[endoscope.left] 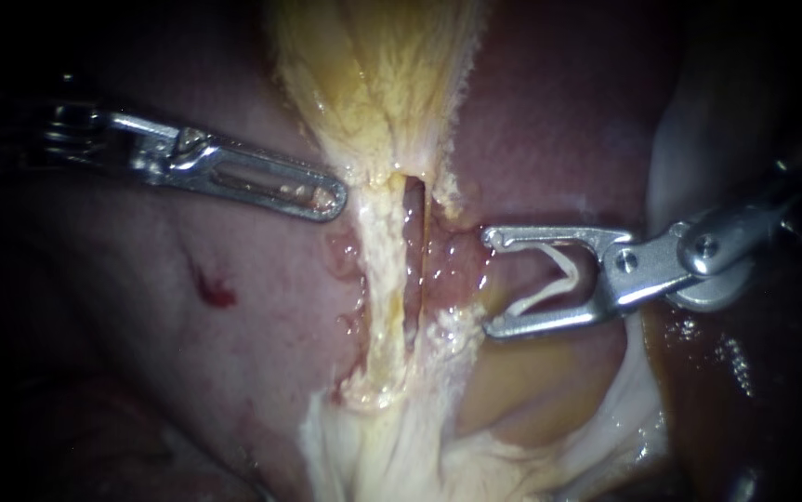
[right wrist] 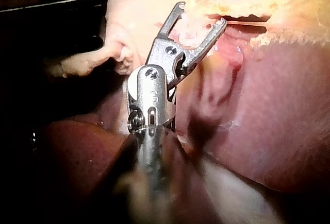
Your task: Clipping first clip left tube
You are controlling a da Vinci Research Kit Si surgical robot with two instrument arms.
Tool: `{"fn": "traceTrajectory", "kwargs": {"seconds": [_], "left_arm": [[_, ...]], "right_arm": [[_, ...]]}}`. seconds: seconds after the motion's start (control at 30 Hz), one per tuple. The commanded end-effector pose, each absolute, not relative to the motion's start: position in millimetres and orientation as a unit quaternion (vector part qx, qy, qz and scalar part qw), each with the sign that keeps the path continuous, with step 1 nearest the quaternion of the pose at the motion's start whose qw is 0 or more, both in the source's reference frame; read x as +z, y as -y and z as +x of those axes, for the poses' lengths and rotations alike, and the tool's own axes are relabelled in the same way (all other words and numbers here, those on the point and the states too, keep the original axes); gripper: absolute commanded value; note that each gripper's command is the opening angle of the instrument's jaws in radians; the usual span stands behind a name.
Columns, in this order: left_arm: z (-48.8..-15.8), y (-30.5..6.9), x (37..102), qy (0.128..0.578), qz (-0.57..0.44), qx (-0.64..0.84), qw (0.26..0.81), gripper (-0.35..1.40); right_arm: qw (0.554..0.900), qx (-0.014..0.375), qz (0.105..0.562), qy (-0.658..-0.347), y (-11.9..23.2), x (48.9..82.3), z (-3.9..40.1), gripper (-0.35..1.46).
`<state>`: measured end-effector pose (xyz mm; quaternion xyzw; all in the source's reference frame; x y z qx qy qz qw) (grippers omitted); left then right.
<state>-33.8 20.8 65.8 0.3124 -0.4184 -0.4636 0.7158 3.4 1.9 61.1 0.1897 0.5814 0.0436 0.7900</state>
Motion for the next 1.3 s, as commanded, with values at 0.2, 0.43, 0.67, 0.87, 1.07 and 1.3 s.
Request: {"fn": "traceTrajectory", "kwargs": {"seconds": [0.2,0.43,0.67,0.87,1.07,1.3], "left_arm": [[-33.2,-20.6,65.5,0.418,0.314,-0.462,0.716,-0.35],[-31.0,-21.3,62.5,0.418,0.316,-0.466,0.714,-0.35],[-28.9,-22.9,57.8,0.430,0.307,-0.473,0.705,-0.35],[-28.4,-23.2,57.5,0.431,0.306,-0.475,0.704,-0.35],[-28.4,-23.1,57.7,0.431,0.305,-0.475,0.704,-0.35],[-28.4,-23.0,57.9,0.431,0.304,-0.475,0.704,-0.35]], "right_arm": [[0.790,0.044,0.190,-0.581,-1.9,61.2,3.5,0.50],[0.790,0.044,0.190,-0.581,-1.9,61.2,3.5,0.50],[0.790,0.044,0.190,-0.581,-1.9,61.2,3.5,0.50],[0.790,0.044,0.190,-0.581,-1.9,61.1,3.5,0.50],[0.790,0.043,0.190,-0.582,-1.9,61.1,3.8,0.50],[0.789,0.040,0.194,-0.582,-1.1,62.0,5.3,0.50]]}}
